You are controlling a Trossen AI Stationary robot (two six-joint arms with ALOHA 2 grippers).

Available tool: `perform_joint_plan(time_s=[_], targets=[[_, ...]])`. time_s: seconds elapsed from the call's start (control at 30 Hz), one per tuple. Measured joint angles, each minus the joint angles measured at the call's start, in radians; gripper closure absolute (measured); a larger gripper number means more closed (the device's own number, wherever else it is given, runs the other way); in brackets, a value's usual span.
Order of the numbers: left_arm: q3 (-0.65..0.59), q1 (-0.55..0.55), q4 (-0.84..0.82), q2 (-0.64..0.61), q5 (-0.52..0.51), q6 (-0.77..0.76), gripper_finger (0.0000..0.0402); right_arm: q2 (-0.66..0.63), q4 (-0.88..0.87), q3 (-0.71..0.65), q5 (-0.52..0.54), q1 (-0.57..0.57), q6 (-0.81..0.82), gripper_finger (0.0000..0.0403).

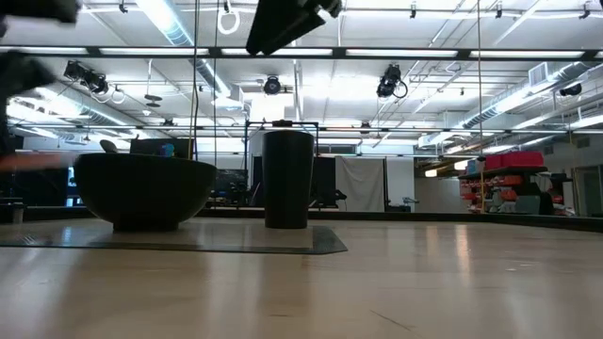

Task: Pick & Place Utensil
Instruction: Put the orange straw into the black cup

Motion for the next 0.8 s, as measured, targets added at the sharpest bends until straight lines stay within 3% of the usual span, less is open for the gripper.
perform_joint_plan(time_s=[0.2,0.37,0.5,0.67,0.8], targets=[[0.005,-0.015,-0.016,-0.181,-0.174,0.105,0.0356,-0.005,-0.021,-0.064,0.015,0.04,0.053,0.0207],[0.006,-0.034,0.005,-0.357,-0.433,0.218,0.037,-0.045,-0.019,-0.199,0.046,0.059,0.162,0.0207],[0.006,-0.004,0.09,-0.454,-0.589,0.39,0.0379,-0.077,0.127,-0.331,0.033,0.065,0.167,0.0207],[0.006,0.122,0.316,-0.493,-0.618,0.656,0.0383,-0.104,0.345,-0.432,-0.012,0.066,0.041,0.0207],[0.006,0.267,0.536,-0.492,-0.555,0.878,0.0383,-0.127,0.353,-0.453,-0.016,0.064,0.023,0.0207]])
